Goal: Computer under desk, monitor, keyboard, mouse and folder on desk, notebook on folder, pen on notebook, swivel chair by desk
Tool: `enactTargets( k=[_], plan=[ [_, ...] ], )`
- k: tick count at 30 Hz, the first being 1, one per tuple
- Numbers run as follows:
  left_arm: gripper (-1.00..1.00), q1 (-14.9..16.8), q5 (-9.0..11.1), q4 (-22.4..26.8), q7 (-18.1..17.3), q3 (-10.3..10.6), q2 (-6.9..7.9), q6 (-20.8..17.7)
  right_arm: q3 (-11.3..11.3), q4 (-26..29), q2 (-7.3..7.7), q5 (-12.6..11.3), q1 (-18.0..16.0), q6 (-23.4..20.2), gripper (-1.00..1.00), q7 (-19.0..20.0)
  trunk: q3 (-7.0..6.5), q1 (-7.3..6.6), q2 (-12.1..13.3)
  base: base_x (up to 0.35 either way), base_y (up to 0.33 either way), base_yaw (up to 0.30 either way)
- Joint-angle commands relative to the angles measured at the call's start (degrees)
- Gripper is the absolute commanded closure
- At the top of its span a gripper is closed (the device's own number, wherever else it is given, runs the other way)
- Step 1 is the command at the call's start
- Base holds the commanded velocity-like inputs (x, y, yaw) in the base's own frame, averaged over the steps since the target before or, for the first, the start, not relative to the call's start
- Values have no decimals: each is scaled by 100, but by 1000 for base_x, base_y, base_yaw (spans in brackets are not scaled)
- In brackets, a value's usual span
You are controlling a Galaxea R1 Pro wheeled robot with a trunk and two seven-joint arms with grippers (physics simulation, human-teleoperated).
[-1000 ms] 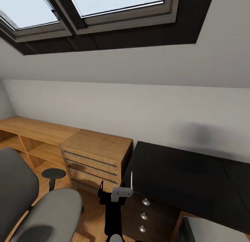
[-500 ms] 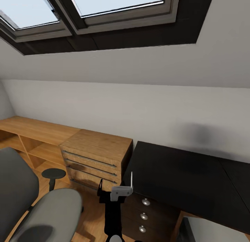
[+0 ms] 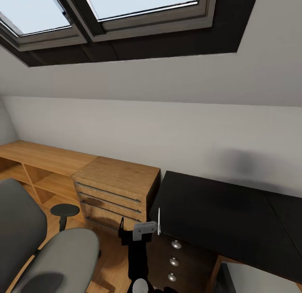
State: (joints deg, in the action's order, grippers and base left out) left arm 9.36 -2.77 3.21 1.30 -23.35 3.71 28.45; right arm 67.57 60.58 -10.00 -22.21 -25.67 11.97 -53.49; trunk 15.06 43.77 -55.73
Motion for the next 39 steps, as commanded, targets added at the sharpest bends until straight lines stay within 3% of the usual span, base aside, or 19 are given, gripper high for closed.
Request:
enactTargets(
  k=[1, 5, 6, 12, 13, 14, 16, 17, 18, 20, 23, 26, 28, 31, 35, 39],
  plan=[
    [-100, 5, -28, 86, 15, -18, -7, 21, -67, 15, 0, -59, -15, -59, -100, 50, 8, 1, -5, 0, 0, 0],
    [-100, 5, -24, 538, 23, -30, -65, 1, -507, 115, 0, -78, -39, -535, -100, 360, 8, 1, -5, 0, 0, 0],
    [-100, 5, -23, 773, 28, -36, -109, -16, -776, 150, 0, -82, -66, -755, -100, 546, 8, 1, -5, 0, 0, 0],
    [-100, 5, -18, 1433, 39, -35, -271, -94, -1741, 113, 0, -185, -290, -1282, -100, 1163, 8, 1, -5, 0, 0, 0],
    [-100, 5, -16, 1667, 42, -35, -320, -201, -2019, -10, 0, -277, -416, -1470, -100, 1355, 8, 1, -5, 0, 0, 0],
    [-100, 5, -12, 2116, 43, -44, -409, -571, -2232, -355, 0, -467, -729, -1692, -100, 1526, 8, 1, -5, 0, 0, 0],
    [-100, 5, -11, 2653, 43, -51, -526, -1061, -2374, -822, 0, -717, -1132, -1878, -100, 1654, 8, 1, -5, 0, 0, 0],
    [-100, 5, -12, 3113, 42, -56, -635, -1482, -2464, -1262, 0, -971, -1497, -1997, -100, 1740, 8, 1, -5, 0, 0, 0],
    [-100, 5, -9, 3807, 39, -61, -783, -2056, -2560, -2029, 0, -1452, -2081, -2141, -100, 1893, 8, 1, -5, 0, 0, 0],
    [-100, 5, -7, 4084, 39, -62, -824, -2220, -2583, -2329, 0, -1632, -2288, -2243, -100, 2006, 8, 1, -5, 0, 0, 0],
    [-100, 3, 1, 4978, 38, -63, -945, -2708, -2615, -2883, 0, -1876, -2615, -2796, -100, 2342, 8, 1, -5, 0, 0, 0],
    [-100, -24, 3, 5709, 34, -64, -1085, -3360, -2621, -3023, 0, -1933, -2685, -3045, -100, 2421, 8, 1, -5, 0, 0, 0],
    [-100, -228, 11, 6741, 20, -61, -1230, -4268, -2624, -3139, 0, -1970, -2717, -3194, -100, 2452, 8, 1, -5, 0, 0, 0],
    [-100, -359, 100, 7478, 15, -49, -1292, -4822, -2623, -3218, 0, -1981, -2727, -3245, -100, 2461, 8, 1, -5, 0, 0, 0],
    [-100, -414, 290, 8007, 13, -38, -1315, -5284, -2620, -3300, 0, -1983, -2731, -3276, -100, 2464, 8, 1, -5, 0, 0, 0],
    [-100, -444, 512, 8609, 11, 71, -1320, -5870, -2635, -3451, 0, -1992, -2733, -3601, -100, 2478, 8, 1, -5, 0, 0, 0]
  ],
)
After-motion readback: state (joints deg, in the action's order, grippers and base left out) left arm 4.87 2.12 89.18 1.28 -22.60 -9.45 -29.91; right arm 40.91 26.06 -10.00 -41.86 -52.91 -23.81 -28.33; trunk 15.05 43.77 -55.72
